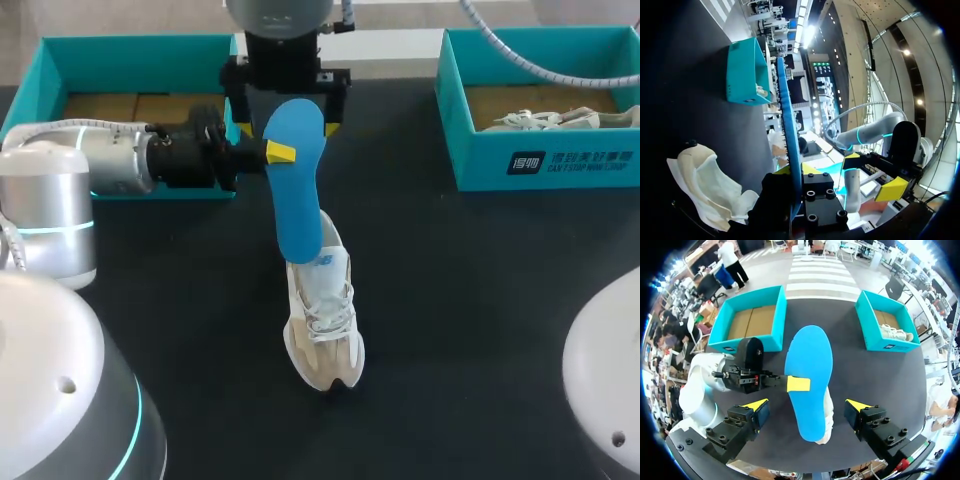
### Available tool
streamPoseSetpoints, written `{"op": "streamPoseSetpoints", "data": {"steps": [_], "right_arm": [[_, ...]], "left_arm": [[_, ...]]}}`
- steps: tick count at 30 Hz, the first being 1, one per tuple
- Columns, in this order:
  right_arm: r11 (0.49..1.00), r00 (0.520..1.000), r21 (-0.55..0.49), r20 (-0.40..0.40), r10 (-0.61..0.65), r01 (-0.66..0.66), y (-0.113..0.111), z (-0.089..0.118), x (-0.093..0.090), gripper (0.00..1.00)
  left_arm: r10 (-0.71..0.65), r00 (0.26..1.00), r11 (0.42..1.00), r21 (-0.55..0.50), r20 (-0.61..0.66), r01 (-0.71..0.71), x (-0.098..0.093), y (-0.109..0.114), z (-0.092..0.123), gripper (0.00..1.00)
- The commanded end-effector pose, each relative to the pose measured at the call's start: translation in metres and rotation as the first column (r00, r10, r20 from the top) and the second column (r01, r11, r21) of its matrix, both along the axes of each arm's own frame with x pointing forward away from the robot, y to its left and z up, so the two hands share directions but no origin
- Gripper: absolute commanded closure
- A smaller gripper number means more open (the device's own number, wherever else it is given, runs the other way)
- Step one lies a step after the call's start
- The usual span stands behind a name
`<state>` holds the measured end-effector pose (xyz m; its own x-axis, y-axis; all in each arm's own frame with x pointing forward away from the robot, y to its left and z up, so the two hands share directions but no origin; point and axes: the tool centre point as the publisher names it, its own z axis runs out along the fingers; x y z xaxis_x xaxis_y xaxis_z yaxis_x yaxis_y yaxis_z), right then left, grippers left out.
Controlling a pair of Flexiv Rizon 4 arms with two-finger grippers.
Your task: Take the shoe out of the shoebox, open the shoe tongue, remove and reinsert the insole, then place the shoe into the shoebox
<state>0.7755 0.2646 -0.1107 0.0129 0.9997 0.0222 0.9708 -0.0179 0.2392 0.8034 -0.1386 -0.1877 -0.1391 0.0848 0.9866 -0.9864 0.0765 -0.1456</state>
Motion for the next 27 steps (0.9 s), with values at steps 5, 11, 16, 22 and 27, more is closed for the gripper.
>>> {"op": "streamPoseSetpoints", "data": {"steps": [5,11,16,22,27], "right_arm": [[1.000,1.000,0.005,0.001,0.001,-0.001,-0.002,-0.001,0.000,0.00],[1.000,1.000,0.005,0.001,0.001,-0.001,-0.002,-0.001,0.000,0.00],[0.997,0.998,0.063,-0.027,0.049,-0.047,-0.012,0.002,0.004,0.00],[0.978,0.995,0.194,-0.045,0.090,-0.079,-0.028,0.002,0.007,0.00],[0.953,0.992,0.286,-0.047,0.114,-0.096,-0.038,0.003,0.008,0.00]], "left_arm": [[0.000,1.000,1.000,-0.001,0.001,0.000,0.000,0.000,-0.001,1.00],[0.000,1.000,1.000,-0.001,0.001,0.000,0.000,0.000,-0.001,1.00],[0.000,1.000,1.000,-0.001,0.001,0.000,0.000,0.000,-0.001,1.00],[0.000,1.000,1.000,-0.001,0.001,0.000,0.000,0.000,-0.001,1.00],[0.000,1.000,1.000,-0.001,0.001,0.000,0.000,0.000,-0.001,1.00]]}}
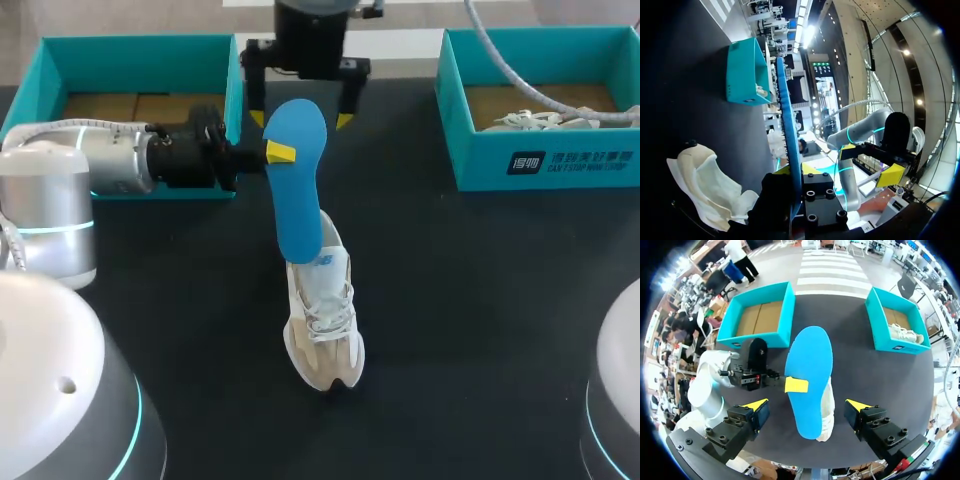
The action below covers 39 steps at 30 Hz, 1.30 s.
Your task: Take the shoe out of the shoebox, open the shoe tongue, remove and reinsert the insole, then place the shoe into the shoebox
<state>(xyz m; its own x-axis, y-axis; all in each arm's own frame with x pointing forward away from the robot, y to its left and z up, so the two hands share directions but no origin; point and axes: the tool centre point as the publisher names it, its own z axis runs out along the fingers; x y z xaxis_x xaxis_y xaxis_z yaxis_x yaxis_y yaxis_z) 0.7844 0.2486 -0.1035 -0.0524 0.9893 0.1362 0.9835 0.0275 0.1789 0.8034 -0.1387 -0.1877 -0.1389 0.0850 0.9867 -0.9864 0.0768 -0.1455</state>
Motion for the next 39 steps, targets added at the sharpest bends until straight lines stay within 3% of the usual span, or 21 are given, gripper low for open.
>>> {"op": "streamPoseSetpoints", "data": {"steps": [1,6,17,34,39], "right_arm": [[0.978,0.999,0.205,-0.006,0.041,-0.039,-0.024,-0.005,-0.001,0.00],[0.926,0.996,0.368,0.005,0.085,-0.081,-0.027,-0.009,-0.002,0.00],[0.728,0.990,0.675,0.031,0.139,-0.124,-0.032,-0.032,-0.008,0.00],[0.549,0.971,0.808,0.108,0.216,-0.212,-0.052,-0.041,-0.005,0.00],[0.567,0.969,0.796,0.094,0.227,-0.210,-0.051,-0.041,-0.004,0.00]], "left_arm": [[0.000,1.000,1.000,-0.001,0.001,0.000,0.000,0.000,-0.001,1.00],[0.000,1.000,1.000,-0.001,0.001,0.000,0.000,0.000,-0.001,1.00],[0.000,1.000,1.000,-0.001,0.001,0.000,0.000,0.000,-0.001,1.00],[0.000,1.000,1.000,-0.001,0.001,0.000,0.000,0.000,-0.001,1.00],[0.000,1.000,1.000,-0.001,0.001,0.000,0.000,0.000,-0.001,1.00]]}}
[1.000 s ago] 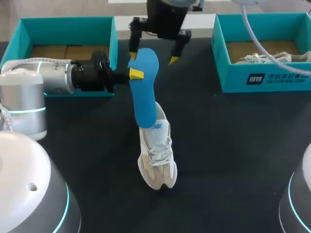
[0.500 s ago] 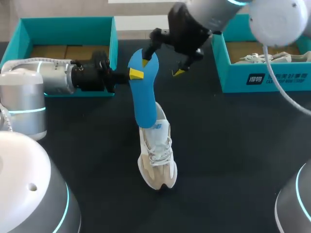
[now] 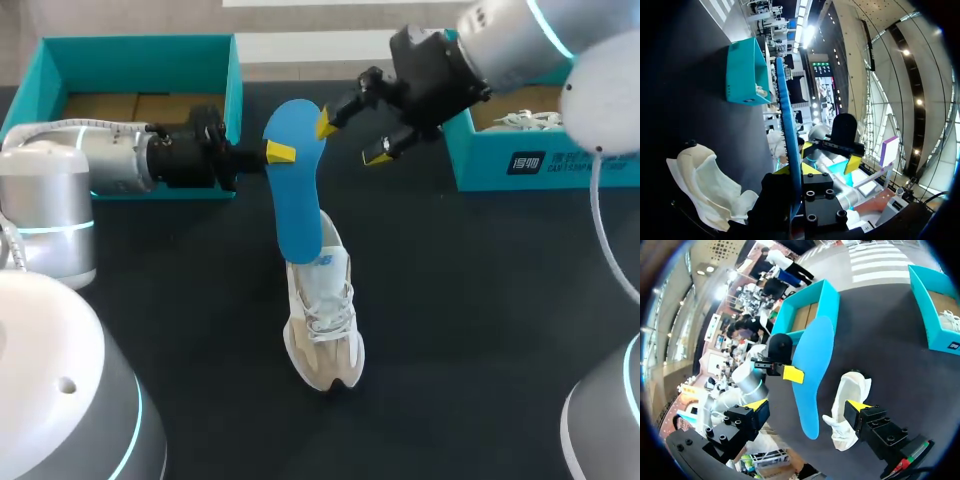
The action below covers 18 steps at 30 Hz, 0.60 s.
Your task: Take the shoe out of the shoebox, open the shoe tongue, remove and reinsert the insole, then place the shoe into the shoebox
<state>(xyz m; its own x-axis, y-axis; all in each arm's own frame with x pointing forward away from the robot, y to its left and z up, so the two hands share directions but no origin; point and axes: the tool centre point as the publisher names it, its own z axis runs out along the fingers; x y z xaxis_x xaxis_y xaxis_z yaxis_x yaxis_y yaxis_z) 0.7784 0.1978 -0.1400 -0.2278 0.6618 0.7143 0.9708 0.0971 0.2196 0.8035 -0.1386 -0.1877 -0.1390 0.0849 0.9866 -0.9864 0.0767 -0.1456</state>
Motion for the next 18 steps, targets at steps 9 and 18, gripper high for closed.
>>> {"op": "streamPoseSetpoints", "data": {"steps": [9,18], "right_arm": [[0.965,0.998,0.258,-0.017,0.062,-0.056,-0.0005,-0.0043,0.0021,0.00],[0.923,0.999,0.383,0.031,0.028,-0.038,-0.0062,-0.0126,0.0010,0.00]], "left_arm": [[0.000,1.000,1.000,-0.001,0.001,0.000,-0.0002,0.0002,-0.0006,1.00],[0.000,1.000,1.000,-0.001,0.001,0.000,-0.0002,0.0002,-0.0006,1.00]]}}
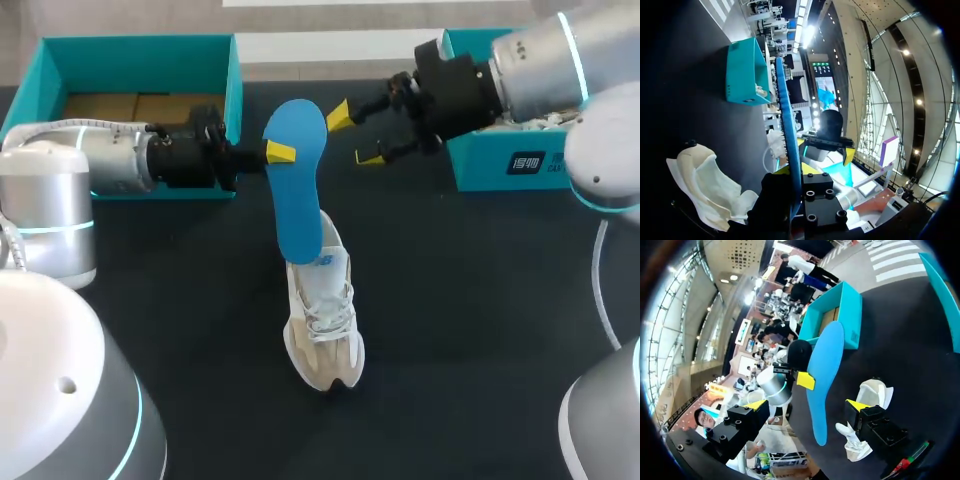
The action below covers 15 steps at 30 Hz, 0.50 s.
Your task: Take the shoe out of the shoebox, open the shoe tongue, remove and reinsert the insole, then place the shoe into the shoebox
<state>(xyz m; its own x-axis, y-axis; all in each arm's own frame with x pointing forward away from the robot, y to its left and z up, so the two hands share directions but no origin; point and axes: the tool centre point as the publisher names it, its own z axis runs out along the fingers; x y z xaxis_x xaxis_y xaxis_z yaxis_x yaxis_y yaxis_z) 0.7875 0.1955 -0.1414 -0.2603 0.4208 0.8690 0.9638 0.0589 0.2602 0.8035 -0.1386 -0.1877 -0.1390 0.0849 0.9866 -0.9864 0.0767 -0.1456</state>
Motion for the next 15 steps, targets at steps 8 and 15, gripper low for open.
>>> {"op": "streamPoseSetpoints", "data": {"steps": [8,15], "right_arm": [[0.984,1.000,0.180,-0.018,-0.003,0.006,-0.004,-0.017,-0.008,0.00],[0.976,0.999,0.218,-0.049,0.004,0.007,-0.005,-0.026,-0.002,0.00]], "left_arm": [[0.000,1.000,1.000,-0.001,0.001,0.000,0.000,0.000,-0.001,1.00],[0.000,1.000,1.000,-0.001,0.001,0.000,0.000,0.000,-0.001,1.00]]}}
